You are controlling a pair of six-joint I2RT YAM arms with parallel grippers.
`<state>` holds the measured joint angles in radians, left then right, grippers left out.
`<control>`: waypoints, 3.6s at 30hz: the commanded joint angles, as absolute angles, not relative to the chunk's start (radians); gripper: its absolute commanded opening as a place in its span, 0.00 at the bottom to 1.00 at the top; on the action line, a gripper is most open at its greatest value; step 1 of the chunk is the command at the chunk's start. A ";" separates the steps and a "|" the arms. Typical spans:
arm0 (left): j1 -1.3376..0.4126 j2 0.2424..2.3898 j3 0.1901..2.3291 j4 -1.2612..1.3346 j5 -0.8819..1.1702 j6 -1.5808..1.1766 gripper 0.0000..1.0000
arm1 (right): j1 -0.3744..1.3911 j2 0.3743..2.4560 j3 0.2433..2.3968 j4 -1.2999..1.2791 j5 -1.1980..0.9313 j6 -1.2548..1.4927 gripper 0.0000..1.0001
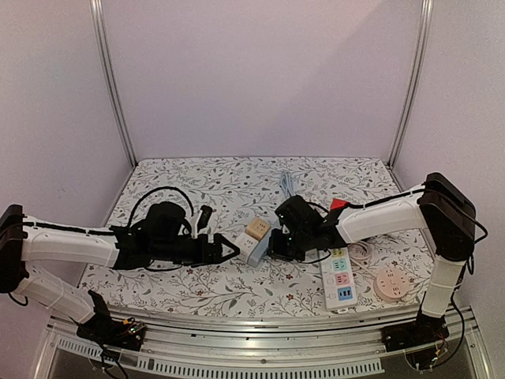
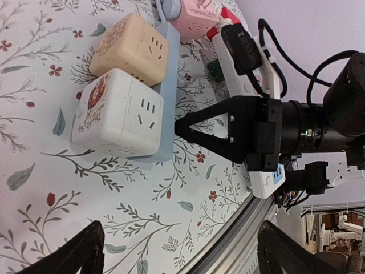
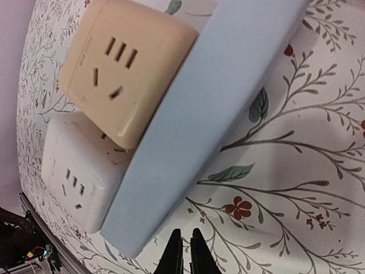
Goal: Pull the plug off the socket
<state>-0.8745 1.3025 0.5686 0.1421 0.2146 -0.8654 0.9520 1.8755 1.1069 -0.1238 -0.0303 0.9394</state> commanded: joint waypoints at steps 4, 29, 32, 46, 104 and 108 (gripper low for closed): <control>-0.857 1.402 0.550 0.291 0.252 -0.947 0.92 | 0.989 1.800 0.989 -0.081 -0.171 0.906 0.02; -0.742 1.402 0.538 0.268 0.254 -0.951 0.92 | 0.928 1.808 1.295 -0.483 0.040 0.396 0.60; -0.737 1.365 0.504 0.255 0.250 -0.960 0.92 | 0.921 1.870 1.372 -0.514 0.012 0.299 0.66; -0.724 1.281 0.478 0.189 0.225 -0.950 0.93 | 0.897 2.096 1.627 -0.590 0.032 0.087 0.76; -0.844 1.350 0.546 0.398 0.302 -1.040 0.94 | 1.002 1.697 1.194 0.030 -0.006 0.218 0.27; -0.847 1.350 0.531 0.420 0.281 -1.075 0.87 | 1.021 1.662 1.151 0.046 0.033 0.209 0.27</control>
